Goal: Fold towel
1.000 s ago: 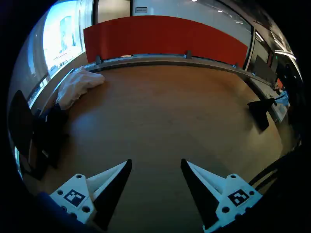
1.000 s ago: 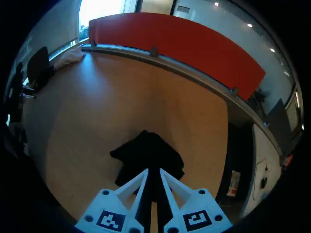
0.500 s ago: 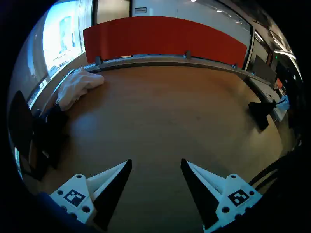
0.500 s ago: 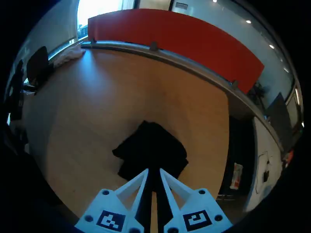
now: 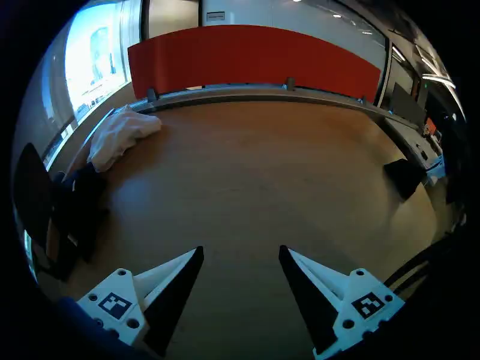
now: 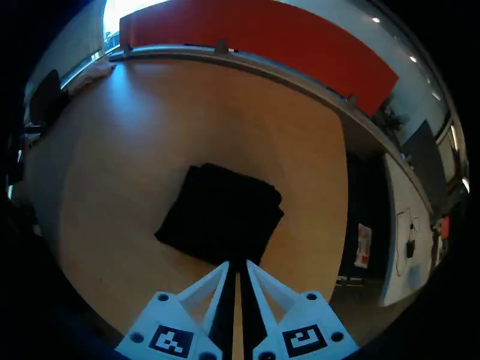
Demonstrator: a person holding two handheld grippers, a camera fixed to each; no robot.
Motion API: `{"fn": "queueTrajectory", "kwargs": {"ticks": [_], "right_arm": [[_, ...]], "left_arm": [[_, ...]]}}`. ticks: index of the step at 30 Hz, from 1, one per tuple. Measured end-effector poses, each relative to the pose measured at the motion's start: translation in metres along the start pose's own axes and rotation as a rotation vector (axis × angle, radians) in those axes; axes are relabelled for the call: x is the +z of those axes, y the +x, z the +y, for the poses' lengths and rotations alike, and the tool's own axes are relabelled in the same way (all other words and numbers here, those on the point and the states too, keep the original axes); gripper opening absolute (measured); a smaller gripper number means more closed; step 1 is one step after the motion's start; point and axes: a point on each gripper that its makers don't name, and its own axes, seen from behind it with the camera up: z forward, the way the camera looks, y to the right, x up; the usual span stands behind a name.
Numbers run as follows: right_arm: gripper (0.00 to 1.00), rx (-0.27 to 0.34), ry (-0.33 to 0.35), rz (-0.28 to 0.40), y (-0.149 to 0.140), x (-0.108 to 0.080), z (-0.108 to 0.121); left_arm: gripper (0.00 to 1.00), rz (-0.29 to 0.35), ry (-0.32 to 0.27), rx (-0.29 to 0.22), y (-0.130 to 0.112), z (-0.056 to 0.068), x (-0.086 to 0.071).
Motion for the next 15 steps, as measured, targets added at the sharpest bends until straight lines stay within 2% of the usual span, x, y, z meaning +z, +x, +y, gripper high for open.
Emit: {"fn": "queueTrajectory", "kwargs": {"ticks": [15], "right_arm": [[0.05, 0.077, -0.013, -0.056, -0.032, 0.026, 0.003]], "left_arm": [[0.93, -0.003, 0.016, 0.005, 0.0, -0.003, -0.001]]}}
